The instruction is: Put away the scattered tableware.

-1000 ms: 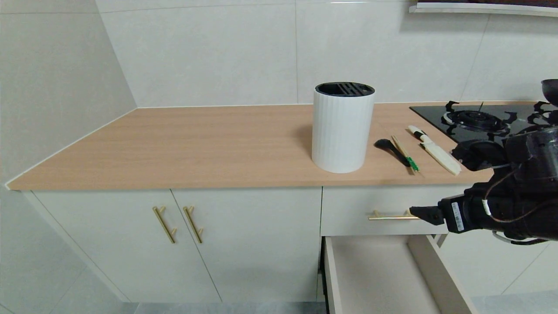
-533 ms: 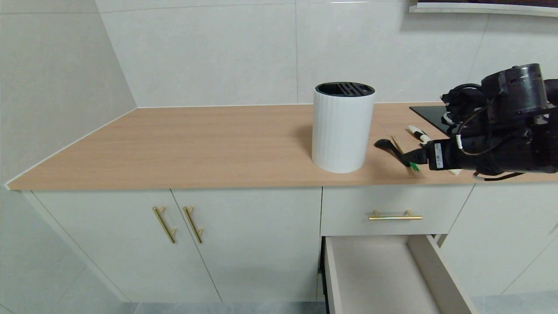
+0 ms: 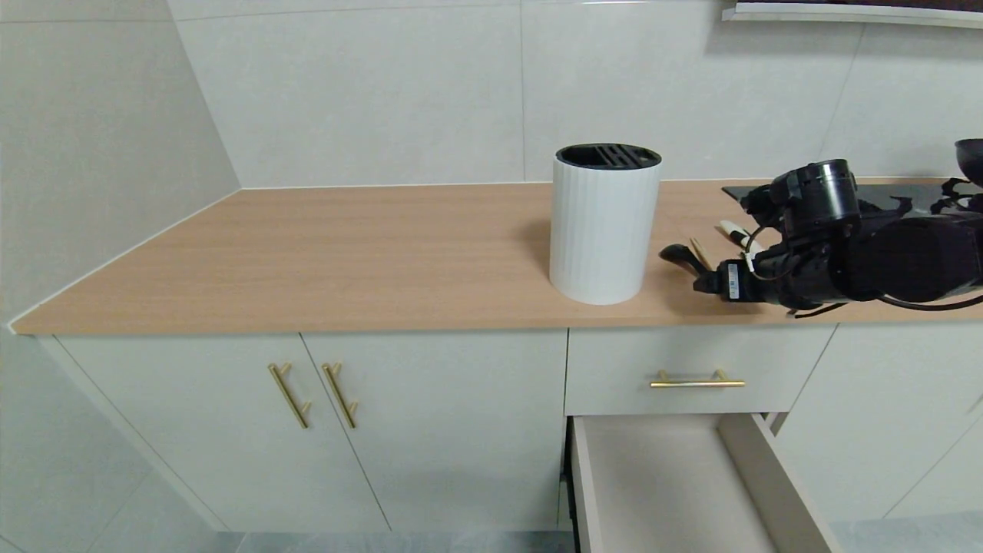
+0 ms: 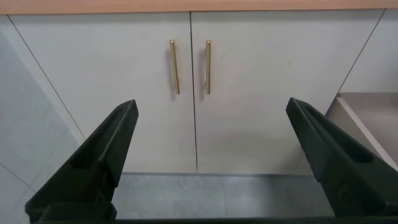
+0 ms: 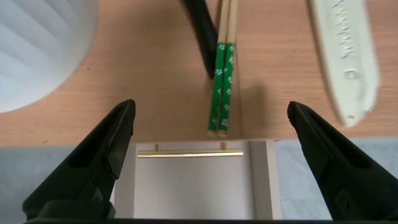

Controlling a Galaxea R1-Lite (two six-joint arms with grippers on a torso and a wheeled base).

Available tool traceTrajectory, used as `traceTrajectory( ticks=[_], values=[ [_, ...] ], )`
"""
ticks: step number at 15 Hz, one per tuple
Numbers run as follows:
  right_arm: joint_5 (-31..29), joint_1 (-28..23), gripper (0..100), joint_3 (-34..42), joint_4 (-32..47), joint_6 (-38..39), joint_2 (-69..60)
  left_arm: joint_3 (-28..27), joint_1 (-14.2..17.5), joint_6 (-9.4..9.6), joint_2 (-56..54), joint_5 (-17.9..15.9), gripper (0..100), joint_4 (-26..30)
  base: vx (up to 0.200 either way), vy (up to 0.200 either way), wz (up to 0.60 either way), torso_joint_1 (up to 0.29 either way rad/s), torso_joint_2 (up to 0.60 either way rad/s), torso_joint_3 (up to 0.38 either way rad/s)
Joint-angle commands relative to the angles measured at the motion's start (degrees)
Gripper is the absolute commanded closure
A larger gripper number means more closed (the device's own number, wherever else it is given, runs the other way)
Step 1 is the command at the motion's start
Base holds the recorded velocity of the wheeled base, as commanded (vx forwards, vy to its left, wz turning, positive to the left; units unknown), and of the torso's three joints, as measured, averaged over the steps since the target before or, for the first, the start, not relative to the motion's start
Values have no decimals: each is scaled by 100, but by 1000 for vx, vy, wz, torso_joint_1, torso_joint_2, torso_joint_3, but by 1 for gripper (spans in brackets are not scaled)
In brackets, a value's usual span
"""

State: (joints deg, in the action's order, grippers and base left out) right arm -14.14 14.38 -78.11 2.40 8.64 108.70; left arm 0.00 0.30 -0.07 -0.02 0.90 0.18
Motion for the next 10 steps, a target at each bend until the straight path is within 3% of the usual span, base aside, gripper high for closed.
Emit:
traceTrajectory(
  ticks=[1,10],
  values=[
    [-1,-67,0,-91,-12,23,257,0,5,-1,2,6,0,-1,0,0,0,0,0,0],
    [-62,-85,0,-91,-231,32,424,0,5,-1,2,-2,0,-1,0,0,0,0,0,0]
  ],
)
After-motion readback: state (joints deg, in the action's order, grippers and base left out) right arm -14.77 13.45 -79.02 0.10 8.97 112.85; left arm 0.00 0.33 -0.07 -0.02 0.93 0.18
